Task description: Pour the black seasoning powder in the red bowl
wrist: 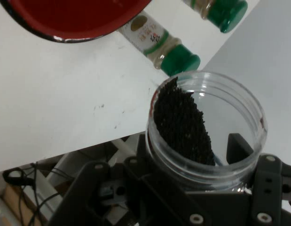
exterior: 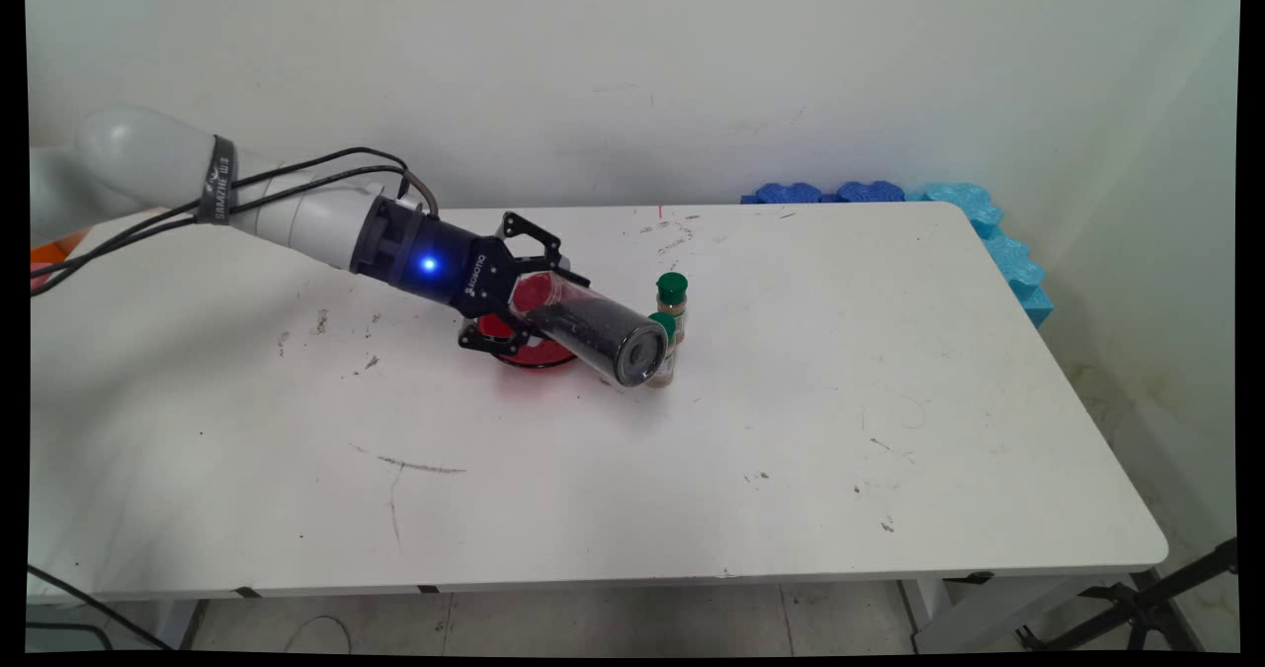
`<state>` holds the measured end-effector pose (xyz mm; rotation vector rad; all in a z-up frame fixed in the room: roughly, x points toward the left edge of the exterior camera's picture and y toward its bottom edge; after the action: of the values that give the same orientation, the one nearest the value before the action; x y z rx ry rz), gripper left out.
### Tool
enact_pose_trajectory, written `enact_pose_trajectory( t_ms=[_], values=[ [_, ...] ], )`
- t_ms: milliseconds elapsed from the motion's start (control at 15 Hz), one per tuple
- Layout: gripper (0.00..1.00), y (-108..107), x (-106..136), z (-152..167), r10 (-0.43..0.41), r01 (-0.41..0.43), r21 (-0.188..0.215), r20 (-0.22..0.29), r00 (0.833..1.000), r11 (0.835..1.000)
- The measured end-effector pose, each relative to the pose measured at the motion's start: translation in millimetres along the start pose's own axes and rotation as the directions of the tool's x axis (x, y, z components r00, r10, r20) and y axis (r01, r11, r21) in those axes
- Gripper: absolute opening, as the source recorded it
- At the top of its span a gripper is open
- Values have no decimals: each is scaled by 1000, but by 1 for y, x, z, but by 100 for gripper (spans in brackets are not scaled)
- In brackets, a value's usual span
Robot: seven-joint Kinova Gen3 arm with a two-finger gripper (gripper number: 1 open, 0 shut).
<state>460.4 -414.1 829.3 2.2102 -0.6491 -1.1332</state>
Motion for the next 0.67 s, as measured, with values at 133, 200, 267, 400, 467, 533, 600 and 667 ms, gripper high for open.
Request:
enact_pose_trajectory(
  t_ms=[133, 200, 267, 400, 467, 533, 600, 667],
  values=[
    [0, 0, 1, 0, -23, 23, -6, -3, 1000, 1000],
    [0, 1, 2, 0, -38, 38, -11, -5, 999, 999],
    [0, 1, 3, 0, -52, 51, -15, -6, 999, 999],
    [0, 2, 4, 1, -67, 67, -22, -8, 998, 998],
    [0, 3, 5, 1, -77, 77, -28, -10, 997, 997],
    [0, 4, 5, 1, -82, 82, -30, -10, 997, 996],
    [0, 4, 6, 1, -89, 88, -33, -11, 996, 996],
    [0, 5, 7, 1, -92, 92, -35, -12, 996, 995]
  ],
)
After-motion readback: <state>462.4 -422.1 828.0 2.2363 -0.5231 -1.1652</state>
